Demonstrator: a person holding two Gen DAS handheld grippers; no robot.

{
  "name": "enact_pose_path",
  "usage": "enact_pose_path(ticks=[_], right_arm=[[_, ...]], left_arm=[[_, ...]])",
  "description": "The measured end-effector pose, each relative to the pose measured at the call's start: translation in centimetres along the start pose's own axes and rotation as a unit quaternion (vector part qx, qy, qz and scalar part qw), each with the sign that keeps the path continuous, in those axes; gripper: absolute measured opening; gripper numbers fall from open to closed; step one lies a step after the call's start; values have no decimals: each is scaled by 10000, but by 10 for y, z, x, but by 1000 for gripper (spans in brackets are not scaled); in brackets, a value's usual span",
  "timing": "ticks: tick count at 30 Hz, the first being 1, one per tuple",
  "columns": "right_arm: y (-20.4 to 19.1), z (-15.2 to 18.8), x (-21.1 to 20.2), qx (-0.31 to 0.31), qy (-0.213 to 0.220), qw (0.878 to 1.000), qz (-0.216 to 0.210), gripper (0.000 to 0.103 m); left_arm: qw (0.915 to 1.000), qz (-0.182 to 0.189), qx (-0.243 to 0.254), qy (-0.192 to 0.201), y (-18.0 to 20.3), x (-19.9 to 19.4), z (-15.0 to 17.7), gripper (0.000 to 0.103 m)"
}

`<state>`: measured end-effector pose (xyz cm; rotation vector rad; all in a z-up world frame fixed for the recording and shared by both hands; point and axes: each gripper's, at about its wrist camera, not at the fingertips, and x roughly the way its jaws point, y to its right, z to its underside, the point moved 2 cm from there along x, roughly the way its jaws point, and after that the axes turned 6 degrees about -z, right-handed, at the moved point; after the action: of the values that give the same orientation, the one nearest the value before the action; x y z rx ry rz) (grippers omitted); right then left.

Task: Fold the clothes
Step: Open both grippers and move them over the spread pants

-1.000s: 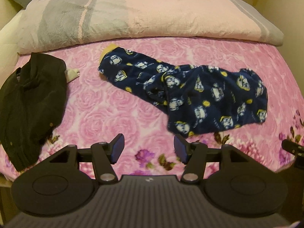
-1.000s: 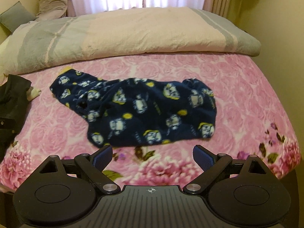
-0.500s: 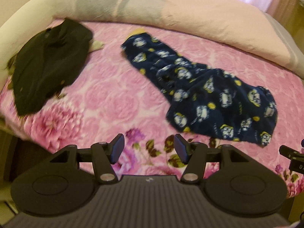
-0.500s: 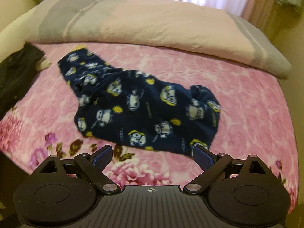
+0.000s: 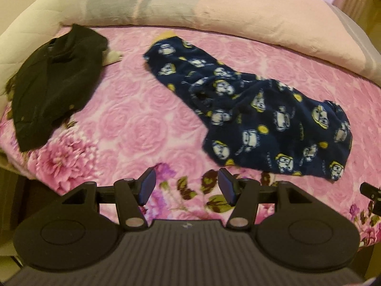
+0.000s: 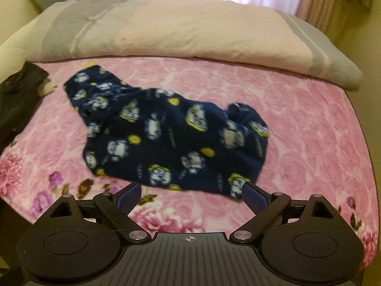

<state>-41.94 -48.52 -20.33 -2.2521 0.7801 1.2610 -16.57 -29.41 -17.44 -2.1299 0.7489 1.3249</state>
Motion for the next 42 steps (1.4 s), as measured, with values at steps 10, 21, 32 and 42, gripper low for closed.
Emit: enact_pose_path(ticks=[10, 21, 32, 42], right_arm=[[-6, 24, 39, -11, -593, 9977, 337, 94], [-52, 14, 127, -427, -888, 9943, 413, 94], [-121, -2, 210, -1293, -531, 9901, 153, 94], [-200, 10, 260, -2631, -294, 9638, -307, 94]], left_arm=[[9979, -15, 214, -616, -5, 72, 3, 54], [9945, 9, 453, -939, -35, 160, -13, 54], [9929, 264, 336, -1114, -74, 242, -19, 54], [9912, 452, 225, -1220, -102, 275, -18, 54]])
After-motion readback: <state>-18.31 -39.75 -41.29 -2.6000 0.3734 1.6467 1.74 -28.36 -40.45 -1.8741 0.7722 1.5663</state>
